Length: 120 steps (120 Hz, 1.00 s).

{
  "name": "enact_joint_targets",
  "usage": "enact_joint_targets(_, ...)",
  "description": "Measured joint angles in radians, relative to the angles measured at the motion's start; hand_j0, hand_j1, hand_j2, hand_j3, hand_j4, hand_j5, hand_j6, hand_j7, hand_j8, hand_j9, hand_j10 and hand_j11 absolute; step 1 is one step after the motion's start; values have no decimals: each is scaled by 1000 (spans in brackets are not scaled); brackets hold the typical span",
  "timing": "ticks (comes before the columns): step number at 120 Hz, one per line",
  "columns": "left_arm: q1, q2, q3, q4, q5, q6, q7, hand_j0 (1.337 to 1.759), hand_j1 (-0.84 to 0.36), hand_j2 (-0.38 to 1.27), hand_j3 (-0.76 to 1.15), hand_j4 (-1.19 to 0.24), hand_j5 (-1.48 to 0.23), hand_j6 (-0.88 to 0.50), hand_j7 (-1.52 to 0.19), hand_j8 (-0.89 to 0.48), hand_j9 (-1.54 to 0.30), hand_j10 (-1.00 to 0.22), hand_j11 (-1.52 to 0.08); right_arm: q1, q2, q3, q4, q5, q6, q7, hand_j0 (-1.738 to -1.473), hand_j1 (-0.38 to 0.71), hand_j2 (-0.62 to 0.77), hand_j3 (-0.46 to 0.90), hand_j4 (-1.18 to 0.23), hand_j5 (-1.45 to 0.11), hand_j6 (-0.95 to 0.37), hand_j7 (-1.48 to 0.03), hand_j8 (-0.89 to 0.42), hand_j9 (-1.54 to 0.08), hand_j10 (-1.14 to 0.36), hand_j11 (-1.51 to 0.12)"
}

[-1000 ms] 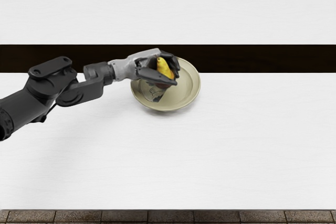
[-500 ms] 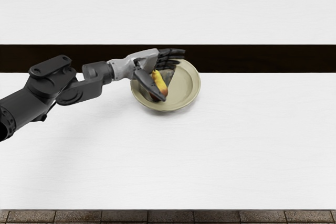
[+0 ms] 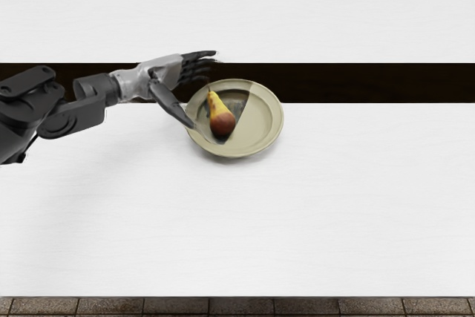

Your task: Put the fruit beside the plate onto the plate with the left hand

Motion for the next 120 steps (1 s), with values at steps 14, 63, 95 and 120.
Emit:
enact_joint_targets(14, 10, 90, -1, -8, -4, 0, 0, 1658, 347, 3, 0, -7, -5, -7, -5, -6, -5, -5, -5, 0, 0, 0, 0, 0, 0, 0, -1658, -314, -6, 0, -30, -38, -30, -38, -30, -38, -30, -38)
enact_joint_targets(63, 100, 312, 1, -213, -2, 0, 129, 1658, 349, 3, 0, -2, -1, -3, -1, -2, -1, -1, -1, 0, 0, 0, 0, 0, 0, 0, -1658, -314, -6, 0, -30, -38, -30, -38, -30, -38, -30, -38)
enact_joint_targets(95, 100, 312, 1, -234, -2, 0, 142, 1658, 349, 2, 0, -2, 0, -2, 0, -2, 0, -1, 0, 0, 0, 0, 0, 0, 0, 0, -1658, -314, -6, 0, -30, -38, -30, -38, -30, -38, -30, -38)
enact_joint_targets(120, 100, 312, 1, -236, -2, 0, 143, 1658, 349, 2, 0, -2, 0, -2, 0, -2, 0, -1, 0, 0, 0, 0, 0, 0, 0, 0, -1658, -314, -6, 0, -30, -38, -30, -38, -30, -38, -30, -38)
